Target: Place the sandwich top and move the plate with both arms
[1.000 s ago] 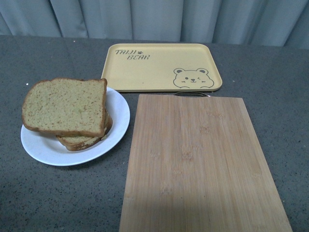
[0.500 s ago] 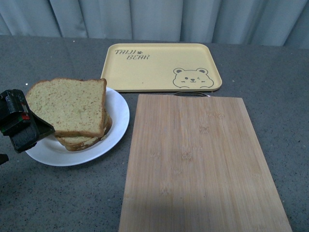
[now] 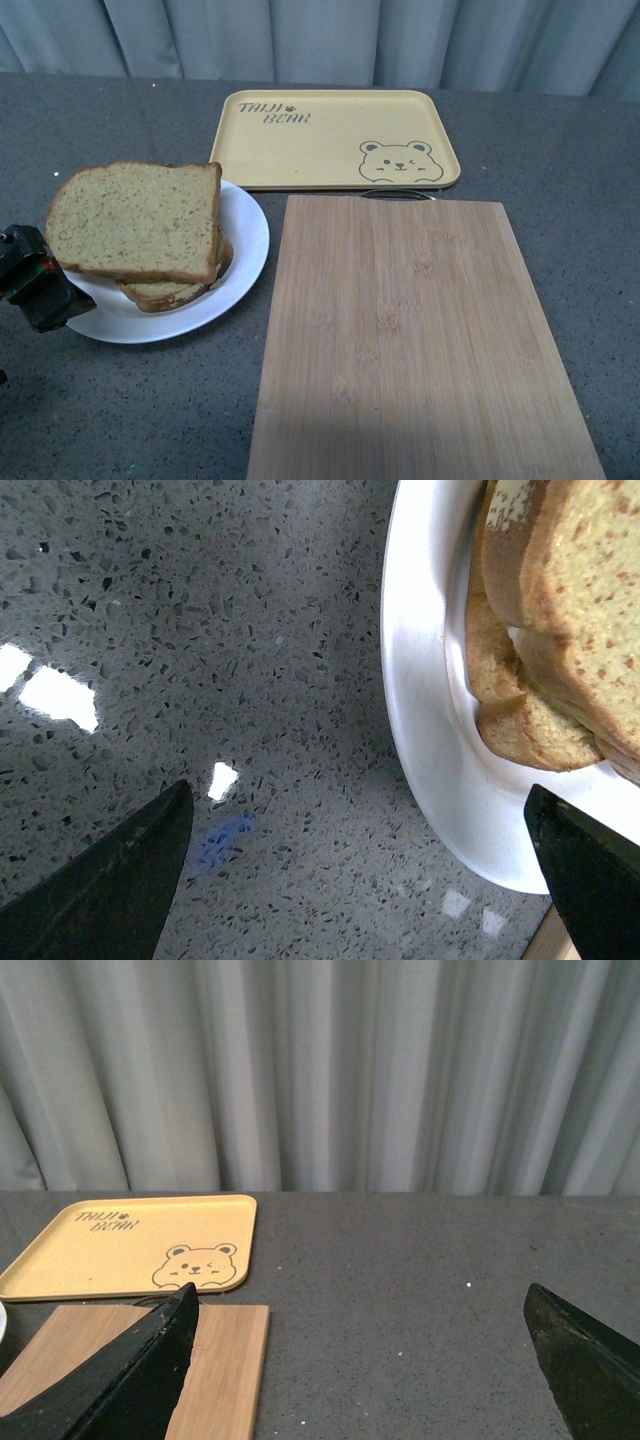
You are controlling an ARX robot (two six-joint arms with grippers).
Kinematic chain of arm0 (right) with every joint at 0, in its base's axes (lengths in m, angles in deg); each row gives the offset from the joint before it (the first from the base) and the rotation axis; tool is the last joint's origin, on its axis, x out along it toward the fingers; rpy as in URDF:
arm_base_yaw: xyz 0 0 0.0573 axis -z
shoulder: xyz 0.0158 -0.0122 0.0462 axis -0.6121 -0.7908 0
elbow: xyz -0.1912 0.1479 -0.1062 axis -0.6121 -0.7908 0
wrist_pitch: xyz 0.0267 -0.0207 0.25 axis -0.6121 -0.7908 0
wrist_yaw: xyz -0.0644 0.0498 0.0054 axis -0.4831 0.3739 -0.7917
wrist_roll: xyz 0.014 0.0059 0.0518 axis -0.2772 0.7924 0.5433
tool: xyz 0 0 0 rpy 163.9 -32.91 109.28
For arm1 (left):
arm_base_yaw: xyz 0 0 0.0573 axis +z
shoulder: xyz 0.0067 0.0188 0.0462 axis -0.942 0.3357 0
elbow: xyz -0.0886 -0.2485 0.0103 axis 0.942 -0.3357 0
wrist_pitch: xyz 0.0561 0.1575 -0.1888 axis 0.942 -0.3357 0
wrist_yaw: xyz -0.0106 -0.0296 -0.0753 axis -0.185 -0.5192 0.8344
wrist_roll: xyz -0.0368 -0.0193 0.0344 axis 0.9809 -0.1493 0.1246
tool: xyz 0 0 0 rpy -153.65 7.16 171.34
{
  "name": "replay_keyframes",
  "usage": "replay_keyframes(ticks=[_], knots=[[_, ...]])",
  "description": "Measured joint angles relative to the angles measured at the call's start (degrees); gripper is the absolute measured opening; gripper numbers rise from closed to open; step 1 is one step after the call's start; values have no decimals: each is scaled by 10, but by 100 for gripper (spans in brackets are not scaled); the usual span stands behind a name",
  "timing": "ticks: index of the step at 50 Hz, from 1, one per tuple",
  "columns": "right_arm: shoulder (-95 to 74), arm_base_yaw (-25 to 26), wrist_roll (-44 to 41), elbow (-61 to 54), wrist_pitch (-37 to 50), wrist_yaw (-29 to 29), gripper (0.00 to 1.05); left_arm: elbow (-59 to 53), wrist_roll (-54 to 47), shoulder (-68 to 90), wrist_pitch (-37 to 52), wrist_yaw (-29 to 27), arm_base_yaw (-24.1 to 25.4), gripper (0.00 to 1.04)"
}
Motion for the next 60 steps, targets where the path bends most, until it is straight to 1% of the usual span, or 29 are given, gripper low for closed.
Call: replay_keyframes(ticks=[13, 14, 20, 30, 32, 33, 37, 40, 49, 56, 60], knots=[[0, 0, 0, 0, 0, 0, 95, 40, 25, 47, 1, 2, -9, 98], [0, 0, 0, 0, 0, 0, 95, 44, 29, 50, -1, 1, -10, 97], [0, 0, 0, 0, 0, 0, 95, 65, 46, 71, -14, 1, -13, 74], [0, 0, 0, 0, 0, 0, 95, 78, 61, 84, -23, 9, -17, 47], [0, 0, 0, 0, 0, 0, 95, 80, 63, 85, -23, 11, -17, 44], [0, 0, 0, 0, 0, 0, 95, 83, 63, 87, -23, 12, -18, 38], [0, 0, 0, 0, 0, 0, 95, 89, 76, 90, -23, 17, -18, 23], [0, 0, 0, 0, 0, 0, 95, 95, 86, 88, -24, 30, -13, 15], [0, 0, 0, 0, 0, 0, 95, 93, 102, 66, -27, 61, 0, 6], [0, 0, 0, 0, 0, 0, 95, 69, 123, 28, -2, 103, 11, 4], [0, 0, 0, 0, 0, 0, 95, 52, 134, 13, 14, 113, 14, 4]])
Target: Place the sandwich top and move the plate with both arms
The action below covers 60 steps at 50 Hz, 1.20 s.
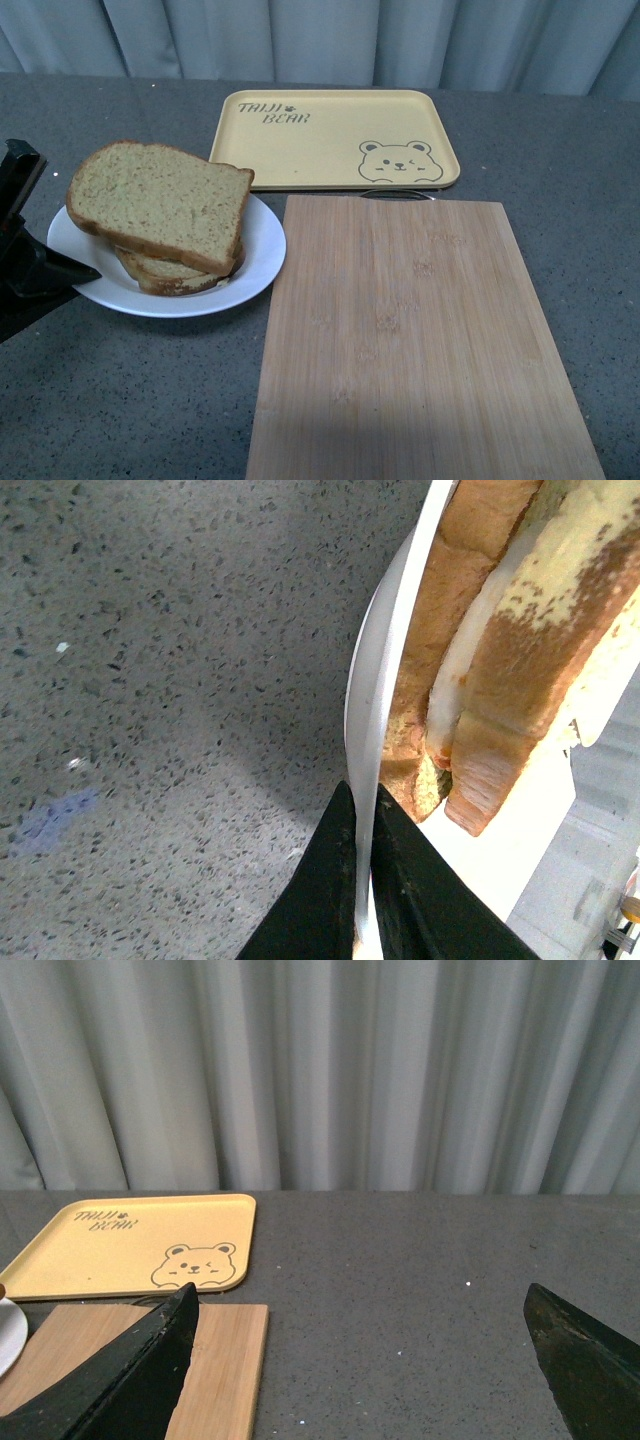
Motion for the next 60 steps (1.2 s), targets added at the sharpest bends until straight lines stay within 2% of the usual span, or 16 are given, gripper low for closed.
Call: replay_keyframes(ticks=[13, 20, 26, 33, 41, 50, 60], knots=[[0, 0, 0, 0, 0, 0, 95, -39, 56, -54, 54, 47, 13, 4], [0, 0, 0, 0, 0, 0, 95, -56, 137, -84, 144, 87, 20, 4], [0, 0, 0, 0, 0, 0, 95, -44, 192, -68, 224, 78, -7, 4], [0, 0, 0, 0, 0, 0, 95, 40, 247, 43, 269, 42, -93, 4], [0, 0, 0, 0, 0, 0, 95, 181, 277, 162, 250, 3, -178, 4], [0, 0, 0, 0, 0, 0, 95, 301, 294, 249, 215, -14, -216, 4], [0, 0, 0, 0, 0, 0, 95, 449, 300, 351, 155, -28, -229, 4]])
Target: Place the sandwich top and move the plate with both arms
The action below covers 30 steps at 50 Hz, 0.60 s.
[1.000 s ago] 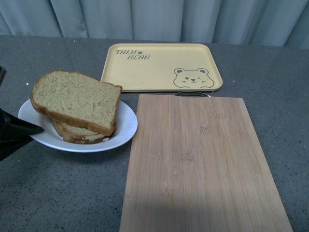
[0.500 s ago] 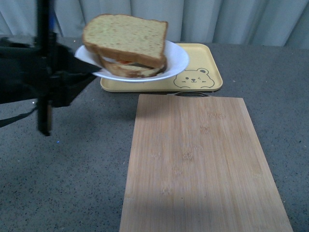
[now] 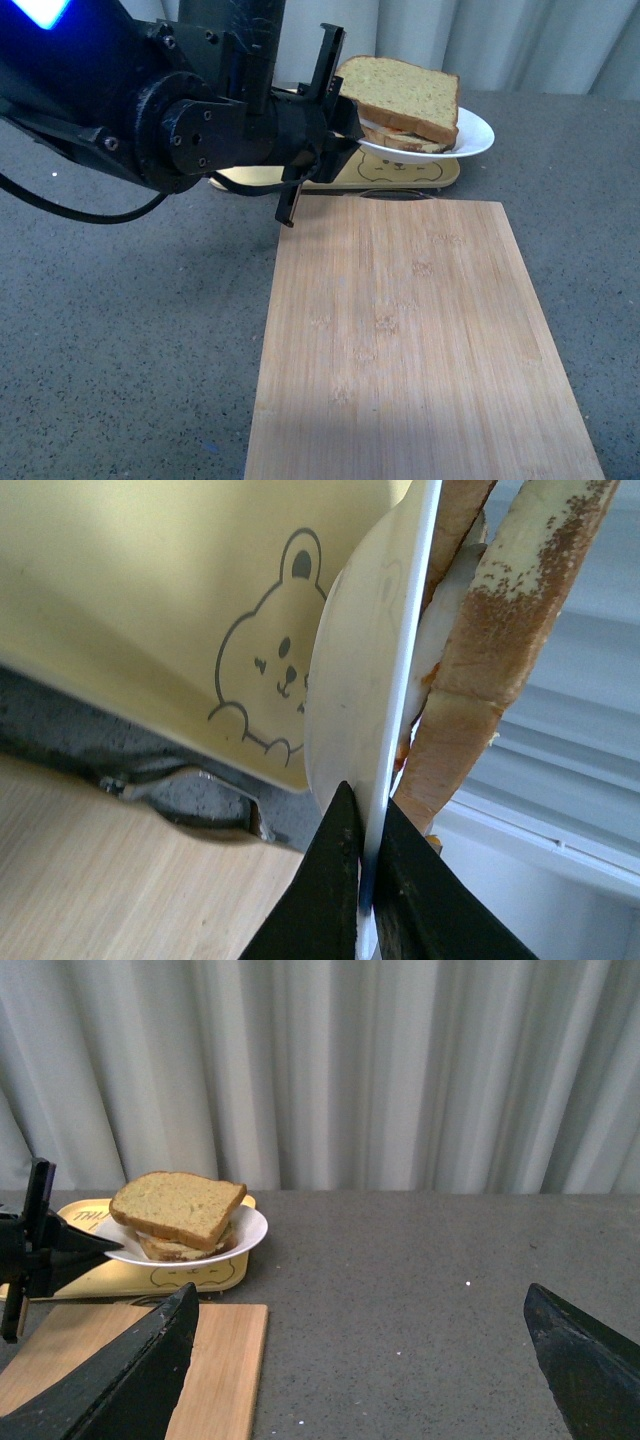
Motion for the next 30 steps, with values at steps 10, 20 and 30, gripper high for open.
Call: replay_keyframes(ticks=[10, 20, 30], knots=[[0, 0, 0, 0, 0, 0, 95, 73, -6, 46, -32, -4, 7, 4], [0, 0, 0, 0, 0, 0, 95, 87, -14, 61, -40, -11, 12, 4], [0, 0, 0, 0, 0, 0, 95, 77, -22, 58, -51, -12, 15, 14]])
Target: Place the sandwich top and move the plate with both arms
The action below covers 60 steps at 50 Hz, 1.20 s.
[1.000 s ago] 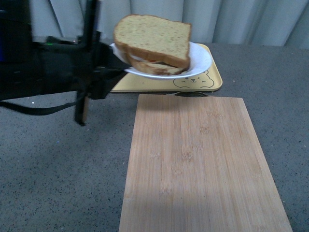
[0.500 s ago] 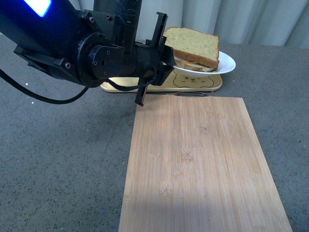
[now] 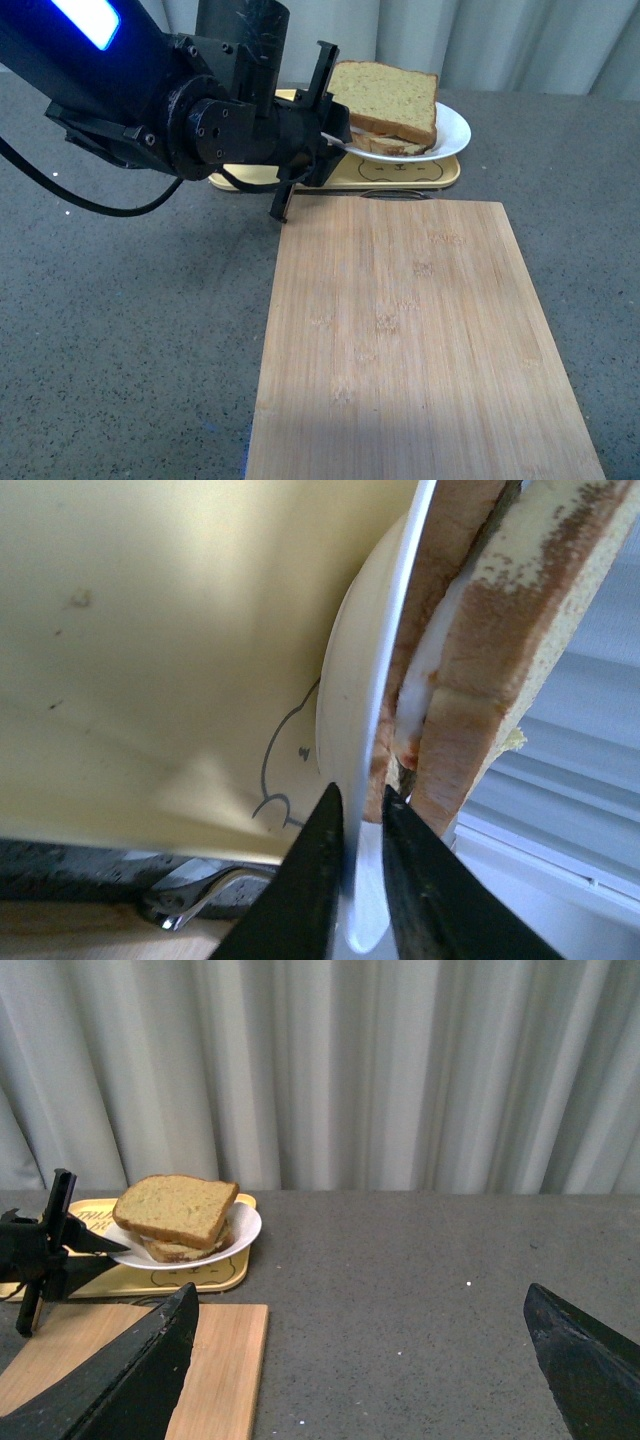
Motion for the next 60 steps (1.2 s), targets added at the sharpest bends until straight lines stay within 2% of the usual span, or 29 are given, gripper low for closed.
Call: replay_keyframes(ticks=[7, 14, 19, 23, 25, 26, 27, 30, 36, 40, 46, 51, 60], knots=[[0, 0, 0, 0, 0, 0, 95, -42, -1, -24, 20, 7, 2, 34], [0, 0, 0, 0, 0, 0, 95, -110, -67, -105, 7, -12, 7, 64], [0, 0, 0, 0, 0, 0, 95, -156, -190, -171, -56, -72, 7, 85], [0, 0, 0, 0, 0, 0, 95, -216, -314, -220, -45, -127, 5, 100], [0, 0, 0, 0, 0, 0, 95, -243, -376, -234, -23, -158, 1, 96], [0, 0, 0, 0, 0, 0, 95, -260, -414, -235, 26, -193, 0, 93], [0, 0, 0, 0, 0, 0, 95, -287, -473, -234, 112, -245, 0, 88], [0, 0, 0, 0, 0, 0, 95, -365, -613, -243, 286, -307, 6, 75], [0, 0, 0, 0, 0, 0, 95, -456, -724, -290, 420, -304, 33, 57], [0, 0, 0, 0, 0, 0, 95, -518, -761, -353, 447, -288, 57, 41], [0, 0, 0, 0, 0, 0, 95, -575, -779, -402, 449, -268, 76, 25], [0, 0, 0, 0, 0, 0, 95, -636, -787, -456, 446, -248, 98, 4], [0, 0, 0, 0, 0, 0, 95, -690, -791, -536, 425, -222, 118, 4]])
